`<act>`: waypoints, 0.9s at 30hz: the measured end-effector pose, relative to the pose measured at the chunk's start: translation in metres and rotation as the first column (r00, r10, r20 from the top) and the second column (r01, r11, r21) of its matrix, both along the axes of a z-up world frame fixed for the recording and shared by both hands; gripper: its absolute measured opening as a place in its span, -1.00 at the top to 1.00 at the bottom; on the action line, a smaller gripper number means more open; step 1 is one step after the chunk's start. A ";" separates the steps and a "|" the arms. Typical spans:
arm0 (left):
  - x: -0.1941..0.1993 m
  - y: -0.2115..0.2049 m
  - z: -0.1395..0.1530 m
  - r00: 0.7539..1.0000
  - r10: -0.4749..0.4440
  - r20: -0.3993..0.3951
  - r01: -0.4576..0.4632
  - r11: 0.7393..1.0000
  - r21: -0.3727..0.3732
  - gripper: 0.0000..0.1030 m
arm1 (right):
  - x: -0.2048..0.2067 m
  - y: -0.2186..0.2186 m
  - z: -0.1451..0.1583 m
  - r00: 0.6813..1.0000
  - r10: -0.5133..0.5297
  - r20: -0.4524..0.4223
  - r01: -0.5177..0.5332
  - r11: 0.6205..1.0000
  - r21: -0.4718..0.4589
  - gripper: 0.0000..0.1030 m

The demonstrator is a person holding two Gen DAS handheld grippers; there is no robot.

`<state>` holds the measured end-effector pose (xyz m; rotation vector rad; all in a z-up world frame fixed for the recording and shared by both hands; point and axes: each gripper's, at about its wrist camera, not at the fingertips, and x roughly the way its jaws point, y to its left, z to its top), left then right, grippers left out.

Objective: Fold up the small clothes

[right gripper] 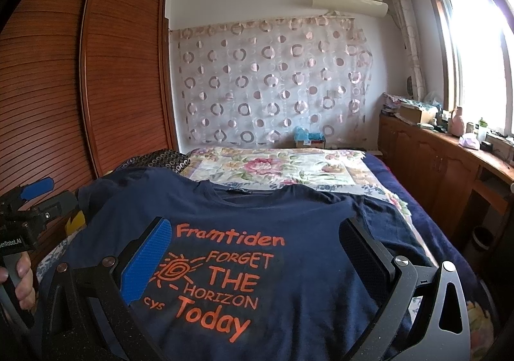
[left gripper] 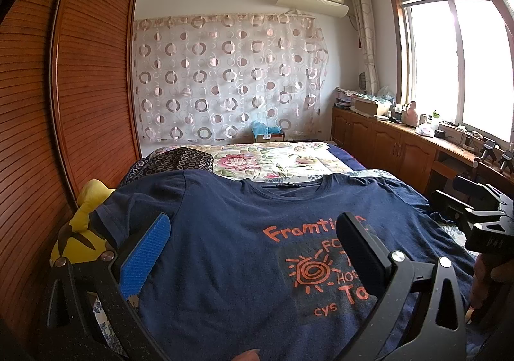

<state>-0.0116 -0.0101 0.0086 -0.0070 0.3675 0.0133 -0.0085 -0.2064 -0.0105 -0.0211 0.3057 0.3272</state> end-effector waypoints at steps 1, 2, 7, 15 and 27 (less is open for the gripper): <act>-0.001 -0.001 -0.001 1.000 -0.001 -0.003 0.001 1.000 -0.001 -1.00 | 0.000 0.000 0.000 1.000 0.002 -0.001 -0.002 1.000 0.001 -1.00; -0.003 -0.011 0.003 1.000 -0.003 -0.006 0.003 1.000 -0.001 -1.00 | 0.001 0.000 -0.001 1.000 0.006 -0.004 -0.006 1.000 0.002 -1.00; -0.002 -0.007 -0.001 0.999 0.014 -0.041 -0.014 1.000 0.004 -1.00 | 0.006 0.009 -0.005 0.999 0.049 -0.022 -0.050 0.999 -0.010 -1.00; 0.009 0.021 -0.015 0.992 0.064 -0.108 -0.064 0.998 -0.001 -1.00 | 0.022 0.023 -0.012 0.990 0.126 -0.061 -0.128 0.991 -0.026 -1.00; 0.028 0.081 -0.030 0.985 0.099 -0.141 -0.099 0.995 0.004 -1.00 | 0.043 0.023 -0.011 0.972 0.200 -0.123 -0.208 0.976 -0.057 -1.00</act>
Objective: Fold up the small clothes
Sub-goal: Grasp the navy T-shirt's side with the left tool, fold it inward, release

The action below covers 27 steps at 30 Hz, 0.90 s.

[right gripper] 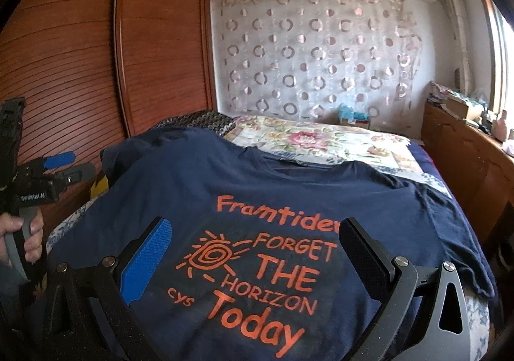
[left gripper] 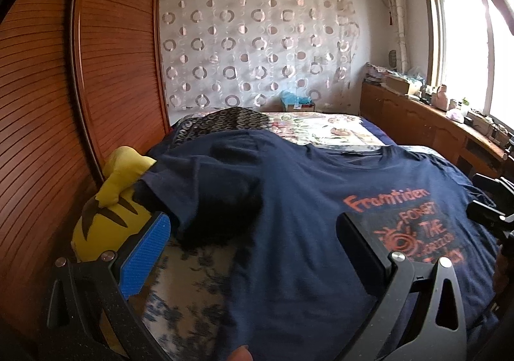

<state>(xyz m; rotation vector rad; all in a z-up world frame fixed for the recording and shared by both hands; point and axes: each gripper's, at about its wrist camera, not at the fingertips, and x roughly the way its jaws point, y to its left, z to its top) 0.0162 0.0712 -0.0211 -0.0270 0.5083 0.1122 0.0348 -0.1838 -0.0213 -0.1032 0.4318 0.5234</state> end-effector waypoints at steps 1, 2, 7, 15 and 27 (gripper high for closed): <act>0.002 0.006 -0.001 1.000 0.001 -0.006 -0.001 1.000 0.005 -1.00 | 0.001 0.002 0.001 1.000 0.006 -0.002 -0.006 1.000 -0.003 -1.00; 0.005 0.012 -0.002 1.000 0.000 -0.013 0.000 1.000 0.004 -1.00 | 0.004 0.002 0.002 1.000 0.017 -0.009 -0.017 1.000 -0.005 -1.00; 0.016 0.050 -0.005 0.999 0.038 -0.038 -0.038 0.999 -0.006 -0.71 | 0.014 0.008 0.004 0.998 0.054 -0.034 -0.054 0.999 -0.006 -1.00; 0.046 0.090 -0.006 0.992 0.082 -0.096 -0.081 0.997 0.011 -0.33 | 0.018 0.008 0.002 0.992 0.107 -0.059 -0.109 0.994 -0.023 -1.00; 0.075 0.115 -0.030 0.988 0.056 -0.144 -0.070 0.993 -0.095 0.28 | 0.031 0.022 0.005 0.984 0.162 -0.069 -0.168 0.983 -0.080 -1.00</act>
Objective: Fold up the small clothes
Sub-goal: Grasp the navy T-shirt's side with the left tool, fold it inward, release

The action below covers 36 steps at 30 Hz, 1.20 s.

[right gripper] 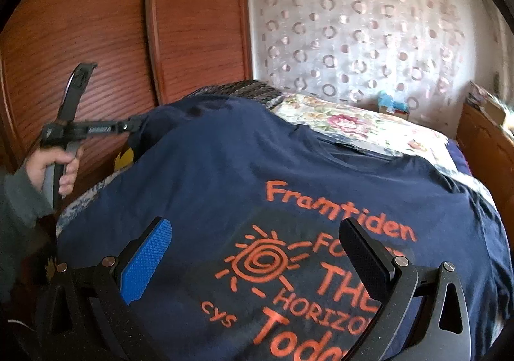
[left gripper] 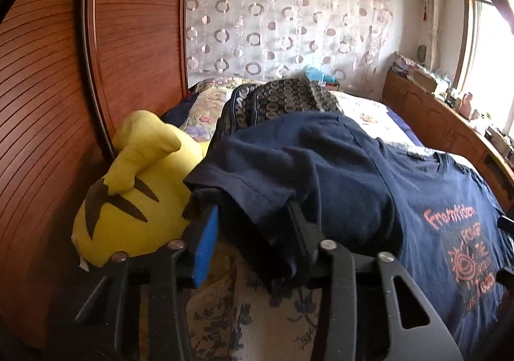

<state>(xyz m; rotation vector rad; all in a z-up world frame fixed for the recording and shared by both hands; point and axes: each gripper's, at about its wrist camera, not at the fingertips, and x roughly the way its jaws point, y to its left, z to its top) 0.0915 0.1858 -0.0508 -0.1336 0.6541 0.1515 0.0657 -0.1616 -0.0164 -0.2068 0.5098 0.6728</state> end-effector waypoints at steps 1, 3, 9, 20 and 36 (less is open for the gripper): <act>0.000 0.000 0.001 1.000 -0.003 0.003 0.003 1.000 0.001 0.45 | 0.002 0.004 0.001 1.000 0.011 0.004 -0.011 1.000 -0.014 -1.00; 0.001 0.001 0.000 1.000 -0.013 -0.003 0.013 1.000 -0.005 0.63 | 0.005 0.011 0.005 0.999 0.029 0.013 -0.029 0.999 -0.026 -1.00; -0.012 -0.009 0.009 0.999 -0.047 0.019 0.047 0.999 0.011 0.83 | 0.002 0.012 0.006 0.998 0.055 0.026 -0.055 0.998 -0.002 -1.00; -0.013 -0.034 0.050 0.984 -0.119 0.129 0.116 0.993 0.036 0.90 | 0.011 0.004 -0.001 1.000 0.021 0.002 -0.021 1.000 0.006 -1.00; 0.040 -0.158 0.092 0.905 -0.421 0.064 0.414 0.905 0.097 0.81 | 0.013 -0.052 0.015 0.993 -0.112 0.029 0.110 0.990 0.084 -1.00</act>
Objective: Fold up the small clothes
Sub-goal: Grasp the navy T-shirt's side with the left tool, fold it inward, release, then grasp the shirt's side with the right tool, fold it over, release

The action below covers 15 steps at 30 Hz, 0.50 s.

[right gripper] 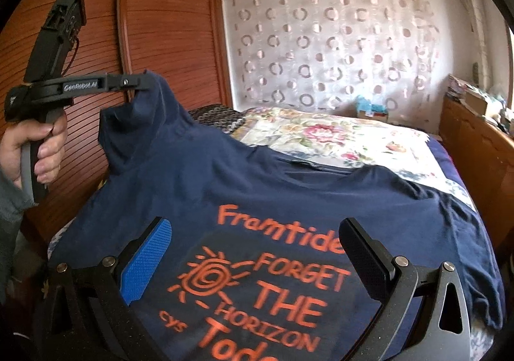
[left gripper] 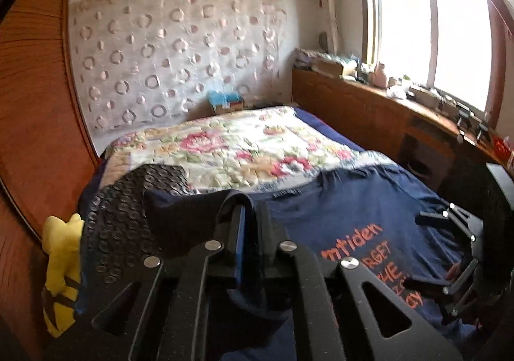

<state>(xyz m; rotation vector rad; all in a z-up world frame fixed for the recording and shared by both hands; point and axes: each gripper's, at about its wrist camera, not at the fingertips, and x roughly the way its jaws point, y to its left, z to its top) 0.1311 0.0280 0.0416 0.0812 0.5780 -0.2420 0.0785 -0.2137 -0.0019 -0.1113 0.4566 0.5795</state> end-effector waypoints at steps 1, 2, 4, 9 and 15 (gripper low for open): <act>-0.002 0.000 -0.003 1.000 -0.005 -0.004 0.005 1.000 -0.001 0.66 | 0.000 -0.003 -0.002 1.000 -0.008 -0.004 0.008 1.000 0.002 -1.00; -0.004 0.000 -0.003 1.000 -0.004 -0.002 0.004 1.000 -0.002 0.38 | 0.001 -0.004 -0.002 1.000 -0.011 -0.009 0.011 1.000 0.003 -1.00; -0.009 0.001 -0.003 1.000 0.005 0.008 -0.005 1.000 -0.002 0.06 | 0.001 -0.004 -0.005 1.000 -0.020 -0.015 0.020 1.000 0.002 -1.00; -0.018 0.015 -0.003 1.000 0.020 0.008 -0.020 1.000 -0.015 -0.38 | -0.001 0.003 -0.002 0.999 -0.023 -0.025 0.023 1.000 -0.002 -1.00; -0.035 0.035 -0.014 0.997 0.079 0.020 -0.079 0.997 -0.021 -0.47 | 0.011 0.014 0.000 0.999 0.016 -0.042 -0.017 1.000 -0.018 -0.96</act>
